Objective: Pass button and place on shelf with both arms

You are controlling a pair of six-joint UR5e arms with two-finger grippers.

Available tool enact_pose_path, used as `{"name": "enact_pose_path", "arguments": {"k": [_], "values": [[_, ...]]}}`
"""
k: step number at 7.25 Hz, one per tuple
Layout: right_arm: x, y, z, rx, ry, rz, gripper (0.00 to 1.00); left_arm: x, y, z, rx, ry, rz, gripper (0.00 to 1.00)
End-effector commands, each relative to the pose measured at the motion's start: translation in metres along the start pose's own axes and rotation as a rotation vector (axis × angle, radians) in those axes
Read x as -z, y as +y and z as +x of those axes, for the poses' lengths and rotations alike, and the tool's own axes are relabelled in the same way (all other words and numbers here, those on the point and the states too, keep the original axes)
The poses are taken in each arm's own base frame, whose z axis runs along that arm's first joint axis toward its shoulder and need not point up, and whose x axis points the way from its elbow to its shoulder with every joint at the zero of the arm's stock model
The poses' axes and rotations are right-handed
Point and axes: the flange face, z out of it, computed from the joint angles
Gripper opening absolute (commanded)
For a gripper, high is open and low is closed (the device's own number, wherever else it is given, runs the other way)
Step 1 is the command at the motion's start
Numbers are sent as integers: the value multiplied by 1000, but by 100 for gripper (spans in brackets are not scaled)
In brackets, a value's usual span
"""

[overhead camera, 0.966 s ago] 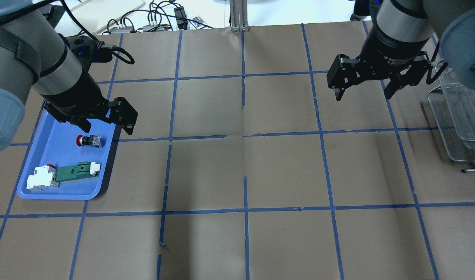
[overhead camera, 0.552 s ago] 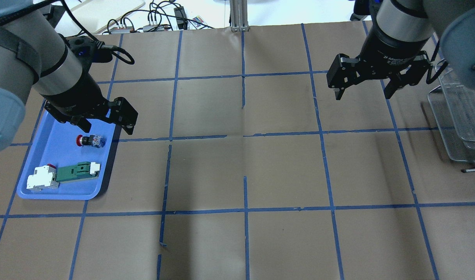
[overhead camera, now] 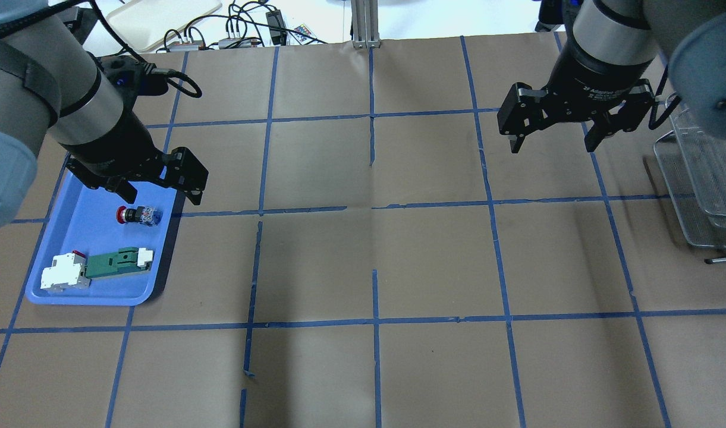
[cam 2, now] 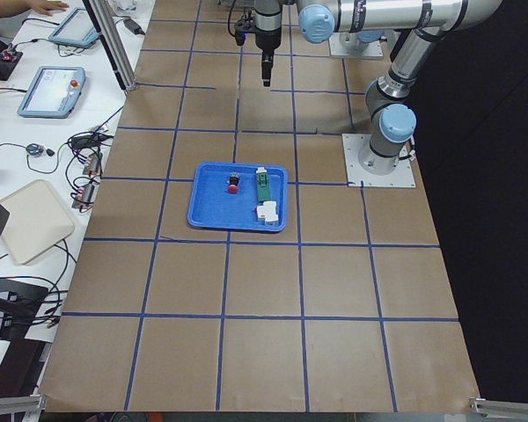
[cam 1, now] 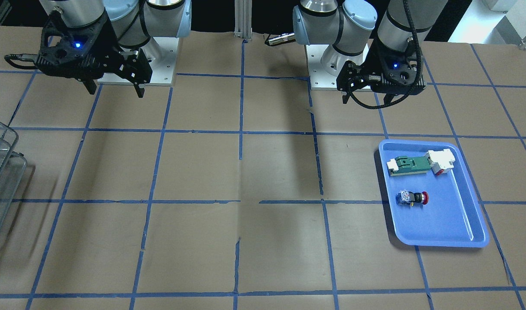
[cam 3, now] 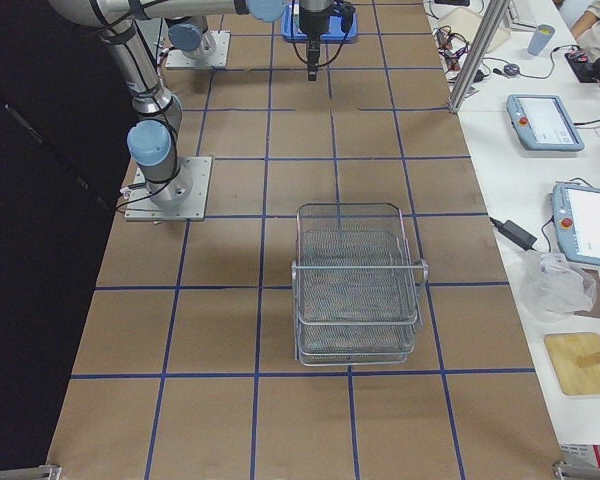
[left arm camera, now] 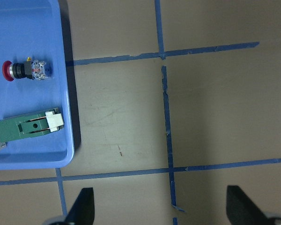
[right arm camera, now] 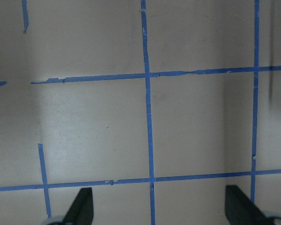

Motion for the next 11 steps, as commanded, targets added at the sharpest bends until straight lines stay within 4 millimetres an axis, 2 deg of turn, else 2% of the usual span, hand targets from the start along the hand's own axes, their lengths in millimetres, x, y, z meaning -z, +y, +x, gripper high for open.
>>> {"name": "enact_pose_path", "arguments": {"k": [1, 2, 4, 6, 7, 9, 10, 11], "values": [[-1, -1, 0, 6, 2, 0, 100, -4, -14, -64, 177, 3, 13, 100], [1, 1, 1, 7, 1, 3, 100, -10, -19, -100, 254, 5, 12, 100], [-3, 0, -1, 6, 0, -5, 100, -19, -37, -191, 437, -20, 119, 100], [-4, 0, -1, 6, 0, -6, 100, -47, -41, -276, 652, 2, 91, 100], [-6, 0, -2, 3, 0, -9, 100, -67, -45, -300, 743, 50, 63, 100], [-3, 0, -2, 1, 0, -5, 100, -83, -78, -335, 890, 125, 58, 100], [-4, 0, -2, 3, 0, -6, 100, -95, -97, -350, 961, 136, 38, 100], [-5, 0, -3, 0, -6, -7, 100, -110, -111, -356, 1062, 178, 15, 100]]}}
